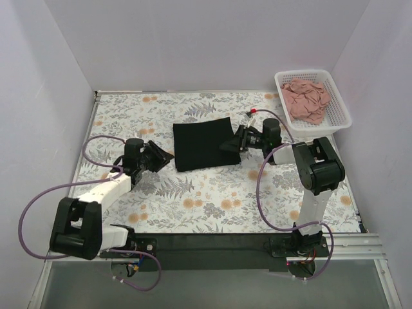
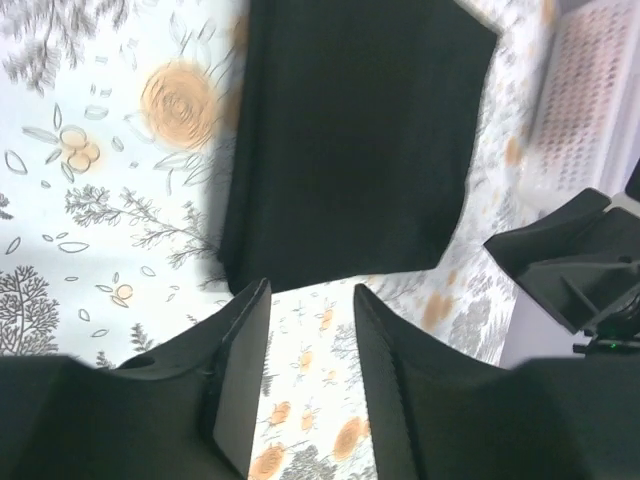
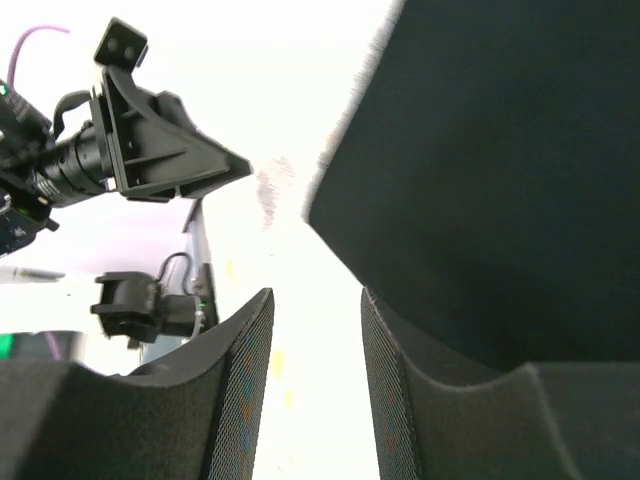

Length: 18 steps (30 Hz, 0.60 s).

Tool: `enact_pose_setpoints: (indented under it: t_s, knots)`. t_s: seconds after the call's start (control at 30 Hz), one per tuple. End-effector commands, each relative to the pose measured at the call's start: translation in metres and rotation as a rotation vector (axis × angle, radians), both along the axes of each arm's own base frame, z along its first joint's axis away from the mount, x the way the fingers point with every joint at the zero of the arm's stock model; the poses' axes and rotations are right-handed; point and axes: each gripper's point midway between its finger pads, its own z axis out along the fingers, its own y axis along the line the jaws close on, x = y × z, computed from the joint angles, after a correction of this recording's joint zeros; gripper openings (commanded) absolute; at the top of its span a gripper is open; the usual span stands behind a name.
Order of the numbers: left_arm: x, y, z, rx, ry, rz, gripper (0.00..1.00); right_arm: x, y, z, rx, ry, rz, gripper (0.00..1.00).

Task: Fold and stack the t-shirts
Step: Fold the tshirt

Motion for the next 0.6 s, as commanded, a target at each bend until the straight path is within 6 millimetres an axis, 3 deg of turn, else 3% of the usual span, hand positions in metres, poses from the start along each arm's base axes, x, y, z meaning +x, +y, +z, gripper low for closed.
enact_pose_setpoints:
  t_s: [0.0,0.07,0.1,0.23,0.37,0.47,0.57]
  knots:
    - [0.002,0.021,0.036,0.136,-0.074,0.027,0.39,-0.01,0.051,0.058,0.071,-0.138,0.097,0.47]
    - [0.0,0.028,0.053,0.174,-0.112,0.035,0.45,-0.014,0.073,0.054,0.08,-0.114,0.13,0.48]
    - [0.0,0.033,0.058,0.195,-0.125,0.051,0.52,-0.018,0.094,0.063,0.098,-0.136,0.17,0.48]
    - [-0.008,0.047,0.071,0.274,-0.155,0.065,0.61,-0.01,0.123,0.019,0.073,-0.029,0.16,0.48]
    - [-0.014,0.06,0.072,0.326,-0.178,0.101,0.68,-0.001,0.125,-0.03,0.021,0.077,0.074,0.47]
    - [-0.015,0.056,0.071,0.314,-0.174,0.083,0.7,-0.004,0.118,-0.062,-0.021,0.151,0.03,0.47]
    - [-0.013,0.053,0.07,0.306,-0.168,0.07,0.72,-0.005,0.116,-0.065,-0.022,0.165,0.033,0.47]
